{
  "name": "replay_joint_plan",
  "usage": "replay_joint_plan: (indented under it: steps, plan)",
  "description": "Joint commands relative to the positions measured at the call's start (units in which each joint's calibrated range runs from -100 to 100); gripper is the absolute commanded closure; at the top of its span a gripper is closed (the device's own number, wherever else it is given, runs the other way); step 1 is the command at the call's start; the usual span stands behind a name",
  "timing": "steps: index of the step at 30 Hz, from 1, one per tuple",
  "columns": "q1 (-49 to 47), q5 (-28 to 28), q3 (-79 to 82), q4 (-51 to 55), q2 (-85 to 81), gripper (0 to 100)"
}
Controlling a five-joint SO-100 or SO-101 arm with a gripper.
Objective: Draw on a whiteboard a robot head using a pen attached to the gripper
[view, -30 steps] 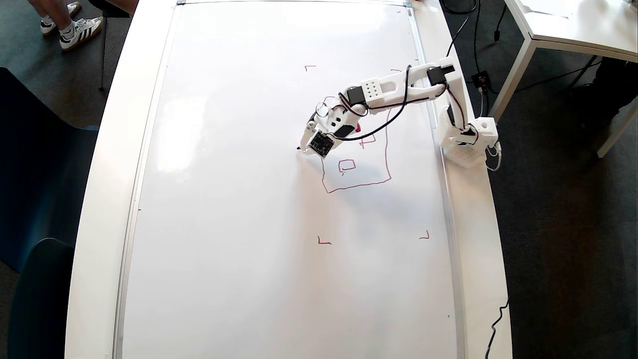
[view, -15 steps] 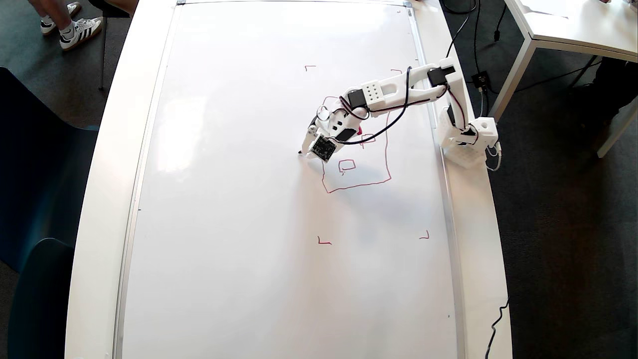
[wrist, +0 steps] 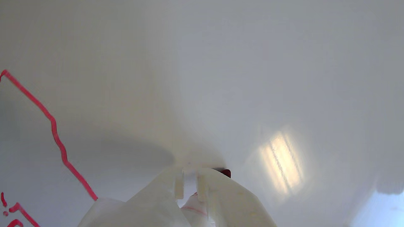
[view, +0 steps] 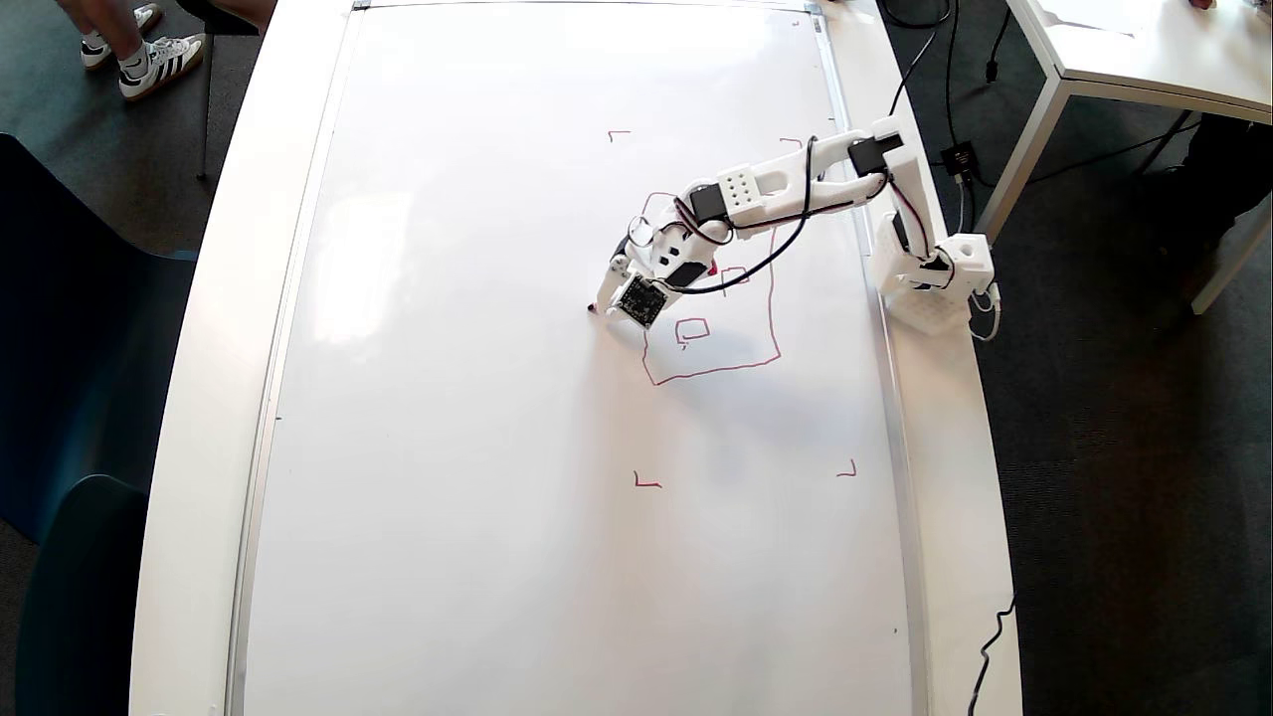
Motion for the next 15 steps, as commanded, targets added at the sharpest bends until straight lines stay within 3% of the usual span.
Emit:
replay_joint_plan:
  steps: [1,15]
  plan:
    - [0.3,-0.2,-1.9,0.4,0.6,99]
    - [4.3,-0.2,3.0,1.0,-3.9,99]
